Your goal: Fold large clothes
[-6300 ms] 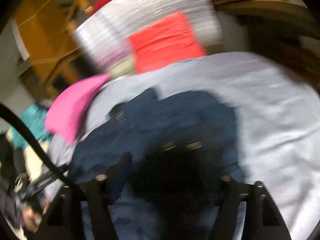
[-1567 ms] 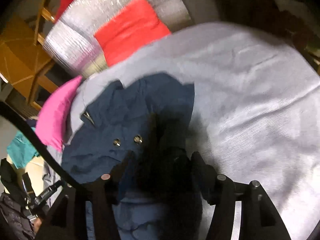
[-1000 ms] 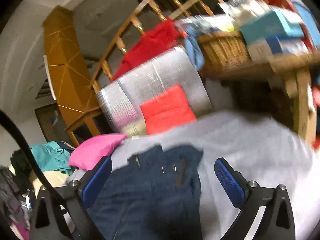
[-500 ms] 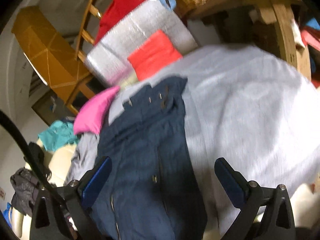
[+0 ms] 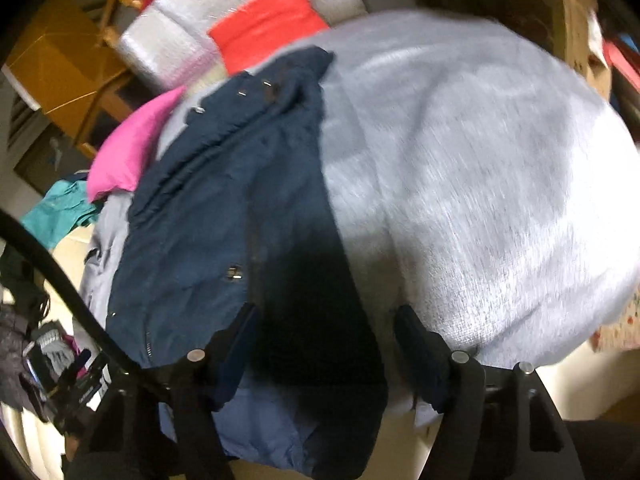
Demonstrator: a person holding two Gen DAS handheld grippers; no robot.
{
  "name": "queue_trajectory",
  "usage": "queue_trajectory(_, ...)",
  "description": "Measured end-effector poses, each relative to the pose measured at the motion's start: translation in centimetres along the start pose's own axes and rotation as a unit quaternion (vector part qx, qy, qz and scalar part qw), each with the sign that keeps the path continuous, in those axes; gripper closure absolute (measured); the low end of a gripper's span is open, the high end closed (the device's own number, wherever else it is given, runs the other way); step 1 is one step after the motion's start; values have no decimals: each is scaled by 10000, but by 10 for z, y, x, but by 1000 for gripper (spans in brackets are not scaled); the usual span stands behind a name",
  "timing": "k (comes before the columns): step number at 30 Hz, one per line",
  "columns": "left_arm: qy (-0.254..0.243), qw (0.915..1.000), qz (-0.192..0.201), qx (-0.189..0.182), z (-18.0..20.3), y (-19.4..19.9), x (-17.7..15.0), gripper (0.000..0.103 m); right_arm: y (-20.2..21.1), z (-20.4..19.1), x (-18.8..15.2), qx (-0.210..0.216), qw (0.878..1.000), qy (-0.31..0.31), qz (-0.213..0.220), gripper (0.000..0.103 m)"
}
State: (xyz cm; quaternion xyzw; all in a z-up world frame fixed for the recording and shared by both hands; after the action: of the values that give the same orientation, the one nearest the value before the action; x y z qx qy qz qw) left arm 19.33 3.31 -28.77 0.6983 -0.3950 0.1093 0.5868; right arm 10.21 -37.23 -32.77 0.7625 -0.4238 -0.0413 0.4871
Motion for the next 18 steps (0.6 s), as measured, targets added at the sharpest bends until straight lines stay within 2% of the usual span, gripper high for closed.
queue_trajectory(4,71,10000,14,-34,-2,0,0,15,-7,5,-1,-106,9999,-1,3,30)
queue_trajectory(8,138,9999,22,-38,-5,1,0,15,-9,0,-8,-242,9993,277,-38,30)
queue_trajectory(12,161,9999,40,-31,-7,1,0,15,-10,-20,-24,210,9980,482,-347,30)
queue_trajectory(13,165,9999,41,-33,-7,1,0,15,-9,-24,-28,202,9971,635,-355,30)
queue_trajectory(15,163,9999,48,-25,-8,1,-1,15,-8,-24,-27,35,9965,798,-253,30)
queue_trajectory(18,151,9999,32,-17,-8,1,-2,15,6,-14,-12,103,9989,457,79,30)
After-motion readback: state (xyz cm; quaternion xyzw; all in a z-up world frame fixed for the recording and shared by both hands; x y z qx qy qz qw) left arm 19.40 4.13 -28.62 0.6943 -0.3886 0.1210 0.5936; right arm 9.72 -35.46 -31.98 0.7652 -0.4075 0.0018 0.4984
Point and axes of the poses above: each gripper's, at about its wrist camera, not at the fingertips, and y roughly against the way its jaws point, z to its right, x to its top, the point moved 10 cm from there along -y, roughly the way its jaws point, and after that the axes turned 9 degrees about -y, right-handed, at the moved point
